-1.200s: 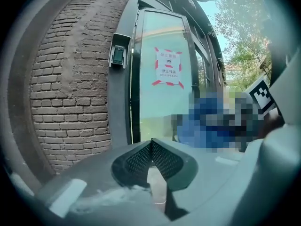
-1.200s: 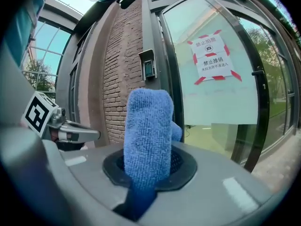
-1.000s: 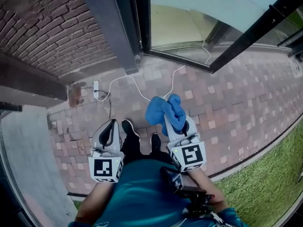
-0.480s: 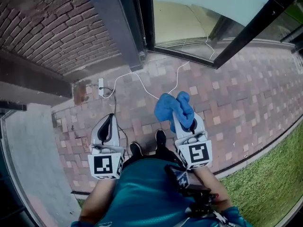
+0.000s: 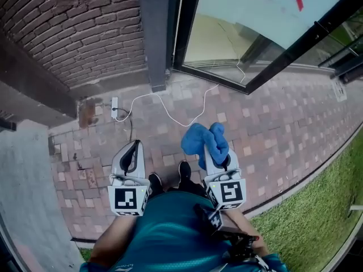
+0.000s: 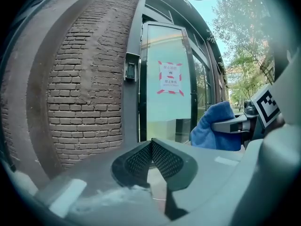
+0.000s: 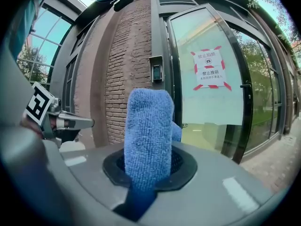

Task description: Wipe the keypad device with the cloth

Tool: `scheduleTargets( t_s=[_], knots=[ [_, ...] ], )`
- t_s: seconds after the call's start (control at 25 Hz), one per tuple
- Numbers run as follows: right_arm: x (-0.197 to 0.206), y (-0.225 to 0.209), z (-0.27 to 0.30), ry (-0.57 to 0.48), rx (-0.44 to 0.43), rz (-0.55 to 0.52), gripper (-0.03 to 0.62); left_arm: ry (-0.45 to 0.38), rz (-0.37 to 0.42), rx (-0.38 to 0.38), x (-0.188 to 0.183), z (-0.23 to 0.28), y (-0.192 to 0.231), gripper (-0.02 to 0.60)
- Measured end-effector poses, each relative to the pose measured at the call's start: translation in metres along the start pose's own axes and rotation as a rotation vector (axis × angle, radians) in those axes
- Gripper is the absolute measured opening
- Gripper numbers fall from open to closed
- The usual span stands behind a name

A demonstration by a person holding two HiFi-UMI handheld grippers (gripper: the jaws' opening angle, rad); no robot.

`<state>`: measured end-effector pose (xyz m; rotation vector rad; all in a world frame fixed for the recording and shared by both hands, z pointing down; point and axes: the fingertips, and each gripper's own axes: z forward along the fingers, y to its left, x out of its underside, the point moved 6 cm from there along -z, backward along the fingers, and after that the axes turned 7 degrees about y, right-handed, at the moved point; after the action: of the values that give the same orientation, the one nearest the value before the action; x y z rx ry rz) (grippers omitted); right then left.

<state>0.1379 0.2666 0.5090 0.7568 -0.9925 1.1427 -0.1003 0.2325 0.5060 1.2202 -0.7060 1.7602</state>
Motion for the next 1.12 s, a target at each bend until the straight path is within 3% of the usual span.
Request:
scheduleTargets(
  t_s=[0.36,1.12],
  knots=[
    [0.014,0.037,-0.011,0.014,0.023,0.002,0.049,0.024,-0.014,0.049,0.033,-0.027,0.009,-0.008],
    [0.022,0.001,-0.009,-0.005,-0.03,0.013,0.045,0.039,0.049,0.008,0.023,-0.017,-0.037,-0.008]
  ],
)
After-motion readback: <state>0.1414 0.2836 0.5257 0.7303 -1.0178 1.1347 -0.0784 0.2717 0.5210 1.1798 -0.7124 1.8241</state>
